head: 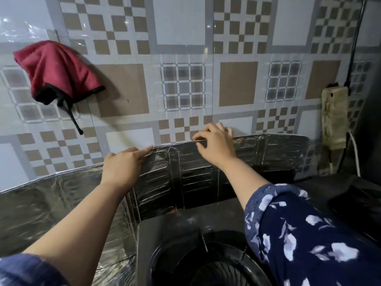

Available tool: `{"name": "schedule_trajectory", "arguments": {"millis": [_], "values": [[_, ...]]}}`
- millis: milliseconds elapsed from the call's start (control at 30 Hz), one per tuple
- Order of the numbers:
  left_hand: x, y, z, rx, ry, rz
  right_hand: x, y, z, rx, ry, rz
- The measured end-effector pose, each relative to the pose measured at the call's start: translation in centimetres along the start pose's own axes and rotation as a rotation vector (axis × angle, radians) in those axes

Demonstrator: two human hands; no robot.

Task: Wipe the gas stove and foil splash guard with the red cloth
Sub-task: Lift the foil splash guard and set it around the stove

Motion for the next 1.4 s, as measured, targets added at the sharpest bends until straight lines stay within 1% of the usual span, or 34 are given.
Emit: {"name": "schedule_trajectory", "arguments": {"millis": [100,200,267,367,433,500,633,733,867,1000,1067,1200,1300,1400], "values": [[0.3,-0.1,0.0,-0.002,0.017,-0.046,-1.2,-0.5,-4.5,0.141,-0.110,-0.029],[1.3,0.1,0.0,0.026,0.135,-0.076,-2.2,-1.1,-8.1,0.176,-0.149,-0.068],[2.3,0.3,-0.5,0.065,0.152,-0.094,-2.7,-1.2,-9.2,0.152,-0.125,-0.072],[3.6,1.1,-2.5,0.127,-0.015,-0.125,-3.0,-1.2,-9.6,0.096,-0.100,-0.069],[4.4,1.9,-4.3,0.199,-0.017,-0.183,-3.1,-1.0,-9.7,0.085,-0.070,-0.085],[5.3,2.8,-5.9,0.234,-0.022,-0.235,-3.1,-0.9,-10.2,0.099,-0.057,-0.093],[7.3,4.5,-8.0,0.259,-0.107,-0.279,-3.8,-0.4,-12.5,0.170,-0.155,-0.152],[8.1,5.1,-8.4,0.283,-0.119,-0.322,-4.4,-0.1,-13.2,0.080,-0.271,-0.214],[8.6,5.2,-8.2,0.322,-0.058,-0.370,-4.4,-0.2,-13.6,0.014,-0.266,-0.259],[8.3,4.8,-7.6,0.315,0.090,-0.444,-4.1,-0.2,-13.5,-0.034,-0.293,-0.266],[8.5,4.5,-7.5,0.309,0.194,-0.510,-3.9,-0.3,-13.5,-0.039,-0.303,-0.270],[9.9,4.3,-7.1,0.265,0.296,-0.647,-3.7,-0.4,-13.4,-0.044,-0.292,-0.268],[10.3,4.4,-7.2,0.206,0.266,-0.682,-3.9,-0.3,-13.3,-0.047,-0.296,-0.250],[10.5,4.8,-7.4,0.179,0.209,-0.663,-4.3,-0.1,-13.2,-0.047,-0.276,-0.234]]}}
Point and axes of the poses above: each hand's wrist, its own y-axis away from the middle knuckle, its own x-axis out of the back of the hand, z = x × y, the point moved 3 cm from there along -y, towards the middle knuckle, and after that the axes turned 2 degrees about x, right-handed, at the moved point
